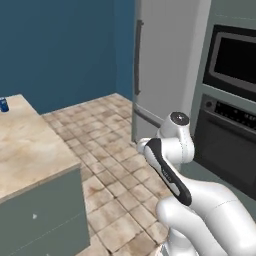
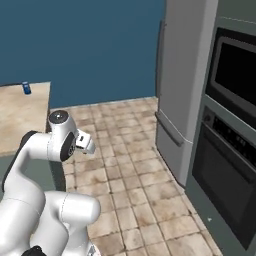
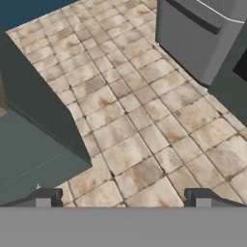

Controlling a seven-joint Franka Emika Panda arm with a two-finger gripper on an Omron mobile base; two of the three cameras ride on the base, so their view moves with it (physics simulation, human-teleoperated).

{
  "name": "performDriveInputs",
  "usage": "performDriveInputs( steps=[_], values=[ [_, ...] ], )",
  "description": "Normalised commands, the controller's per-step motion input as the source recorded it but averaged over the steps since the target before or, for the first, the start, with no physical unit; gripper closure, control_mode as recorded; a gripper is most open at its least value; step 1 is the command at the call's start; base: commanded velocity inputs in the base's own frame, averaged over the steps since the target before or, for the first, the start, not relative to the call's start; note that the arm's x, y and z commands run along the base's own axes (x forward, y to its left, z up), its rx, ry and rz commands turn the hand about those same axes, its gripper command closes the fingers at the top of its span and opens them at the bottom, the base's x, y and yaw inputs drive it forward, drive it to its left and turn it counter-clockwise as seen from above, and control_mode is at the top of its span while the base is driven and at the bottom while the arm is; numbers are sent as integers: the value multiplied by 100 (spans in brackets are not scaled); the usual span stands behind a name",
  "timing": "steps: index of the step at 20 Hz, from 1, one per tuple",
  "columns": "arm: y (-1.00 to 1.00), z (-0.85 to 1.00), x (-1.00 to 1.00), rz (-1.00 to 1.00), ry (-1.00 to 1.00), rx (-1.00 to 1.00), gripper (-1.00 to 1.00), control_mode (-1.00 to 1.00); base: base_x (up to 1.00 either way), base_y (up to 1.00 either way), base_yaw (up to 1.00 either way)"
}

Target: Four empty soda cans are scattered around the kitchen. Gather all the cans and cluster them next to the stove for recycling.

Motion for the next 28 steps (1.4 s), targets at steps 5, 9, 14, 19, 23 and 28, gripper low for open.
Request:
performDriveInputs(
  steps=[5,9,14,19,23,28],
  values=[
    [0,0,0,0,0,0,-100,100,57,-25,19],
    [0,0,0,0,0,0,-100,100,57,-24,19],
    [0,0,0,0,0,0,-100,100,59,-24,19],
    [0,0,0,0,0,0,-100,100,58,-23,21],
    [0,0,0,0,0,0,-100,100,58,-23,21],
    [0,0,0,0,0,0,-100,100,58,-23,21]
  ],
)
